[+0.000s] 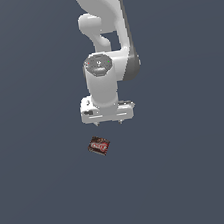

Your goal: Pick up the object and move it to a goal position.

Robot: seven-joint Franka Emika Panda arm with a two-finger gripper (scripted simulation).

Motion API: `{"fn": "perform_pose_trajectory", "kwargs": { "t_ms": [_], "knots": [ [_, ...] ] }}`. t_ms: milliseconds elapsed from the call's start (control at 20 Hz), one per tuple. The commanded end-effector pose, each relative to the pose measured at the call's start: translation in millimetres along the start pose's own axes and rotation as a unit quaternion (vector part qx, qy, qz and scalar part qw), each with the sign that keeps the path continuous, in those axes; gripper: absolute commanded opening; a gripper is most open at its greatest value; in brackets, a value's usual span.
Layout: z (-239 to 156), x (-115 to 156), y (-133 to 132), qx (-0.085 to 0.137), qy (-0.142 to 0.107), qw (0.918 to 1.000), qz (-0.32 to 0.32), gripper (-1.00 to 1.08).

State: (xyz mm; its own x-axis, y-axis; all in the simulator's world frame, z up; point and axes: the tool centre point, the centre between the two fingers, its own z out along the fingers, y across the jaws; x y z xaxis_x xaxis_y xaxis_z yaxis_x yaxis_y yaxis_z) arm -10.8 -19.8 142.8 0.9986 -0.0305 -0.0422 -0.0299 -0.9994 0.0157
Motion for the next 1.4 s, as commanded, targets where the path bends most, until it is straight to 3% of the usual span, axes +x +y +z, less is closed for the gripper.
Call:
{"fn": "perform_pose_trajectory", "kwargs": {
  "t_ms": [0,450,900,1350],
  "knots": [
    [0.0,0.0,0.0,0.0,0.0,1.0,0.0,1.0],
    [-18.9,3.0,-15.5,0.0,0.006,0.9996,-0.029,1.0],
    [-15.9,4.2,-13.0,-0.001,0.006,0.9991,-0.041,1.0],
    [-5.9,9.9,-4.4,-0.002,0.007,0.9948,-0.102,1.0]
  ]
}}
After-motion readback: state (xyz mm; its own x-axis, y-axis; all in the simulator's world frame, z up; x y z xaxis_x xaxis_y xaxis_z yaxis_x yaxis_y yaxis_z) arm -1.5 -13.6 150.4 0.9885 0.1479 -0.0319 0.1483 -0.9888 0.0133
